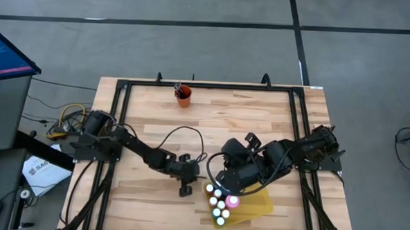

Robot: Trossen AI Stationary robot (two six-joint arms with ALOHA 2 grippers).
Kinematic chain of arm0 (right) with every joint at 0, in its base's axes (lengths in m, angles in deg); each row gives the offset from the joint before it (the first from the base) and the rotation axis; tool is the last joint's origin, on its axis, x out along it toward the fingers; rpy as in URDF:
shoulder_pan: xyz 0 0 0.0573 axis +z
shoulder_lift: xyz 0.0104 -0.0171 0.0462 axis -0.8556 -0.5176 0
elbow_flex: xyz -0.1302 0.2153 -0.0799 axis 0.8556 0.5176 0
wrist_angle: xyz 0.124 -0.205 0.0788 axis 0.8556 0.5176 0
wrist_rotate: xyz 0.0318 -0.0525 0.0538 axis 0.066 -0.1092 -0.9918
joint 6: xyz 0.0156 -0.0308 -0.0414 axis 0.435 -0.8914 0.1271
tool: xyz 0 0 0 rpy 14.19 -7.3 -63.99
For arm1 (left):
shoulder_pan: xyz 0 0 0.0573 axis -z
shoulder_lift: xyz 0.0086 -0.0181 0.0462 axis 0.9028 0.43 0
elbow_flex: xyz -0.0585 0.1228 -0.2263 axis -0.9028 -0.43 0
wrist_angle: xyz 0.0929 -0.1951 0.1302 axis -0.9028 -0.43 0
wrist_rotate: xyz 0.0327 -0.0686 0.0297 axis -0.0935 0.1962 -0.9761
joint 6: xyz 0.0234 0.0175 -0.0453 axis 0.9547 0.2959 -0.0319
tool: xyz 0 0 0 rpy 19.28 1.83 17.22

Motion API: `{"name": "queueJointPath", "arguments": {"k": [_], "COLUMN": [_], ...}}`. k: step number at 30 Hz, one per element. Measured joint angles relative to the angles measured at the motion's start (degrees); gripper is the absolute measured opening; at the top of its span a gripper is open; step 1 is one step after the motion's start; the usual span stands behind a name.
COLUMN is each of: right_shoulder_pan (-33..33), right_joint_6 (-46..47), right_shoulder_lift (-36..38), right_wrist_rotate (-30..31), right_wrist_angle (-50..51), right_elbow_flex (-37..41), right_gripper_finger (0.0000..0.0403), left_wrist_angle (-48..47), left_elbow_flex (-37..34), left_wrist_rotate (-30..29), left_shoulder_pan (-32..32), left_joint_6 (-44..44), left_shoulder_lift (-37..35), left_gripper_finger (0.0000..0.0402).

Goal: Pick & Place Paint Supplies
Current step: Put the black paint brush into the orange cup

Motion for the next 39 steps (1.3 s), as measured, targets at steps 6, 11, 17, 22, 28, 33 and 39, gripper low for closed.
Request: {"name": "queueJointPath", "arguments": {"k": [6, 11, 17, 22, 28, 33, 39], "right_shoulder_pan": [0.5, 1.5, 2.4, 2.7, 2.6, 0.0, -10.4], "right_joint_6": [2.0, 2.3, 4.7, 4.7, 4.7, 11.3, 13.7], "right_shoulder_lift": [0.0, 0.0, 0.0, 0.0, 0.0, 0.2, 0.0], "right_wrist_rotate": [0.0, 0.0, 0.0, 0.0, 0.0, -0.1, -8.1], "right_wrist_angle": [0.1, 0.0, 0.0, 0.1, 0.7, 1.9, 2.4], "right_elbow_flex": [0.0, 0.0, 0.0, 0.0, 0.0, 1.3, 9.9], "right_gripper_finger": [0.0049, 0.0049, 0.0049, 0.0049, 0.0049, 0.0049, 0.0058], "left_wrist_angle": [0.0, 0.0, -0.9, 1.3, 2.8, 0.7, -8.1], "left_elbow_flex": [0.0, -0.1, -0.4, -0.2, -0.2, -0.2, -0.3], "left_wrist_rotate": [-1.5, -1.6, -0.7, 0.6, 3.1, 7.6, 8.5], "left_shoulder_pan": [-4.1, -8.3, -12.8, -12.7, -15.2, -19.5, -22.5], "left_joint_6": [0.4, 7.1, 10.6, 24.4, 35.2, 31.4, 28.7], "left_shoulder_lift": [0.0, 0.0, -1.7, -9.1, -14.3, -13.7, -23.5], "left_gripper_finger": [0.0, 0.0, 0.0, 0.0003, 0.0033, 0.0074, 0.0104]}}
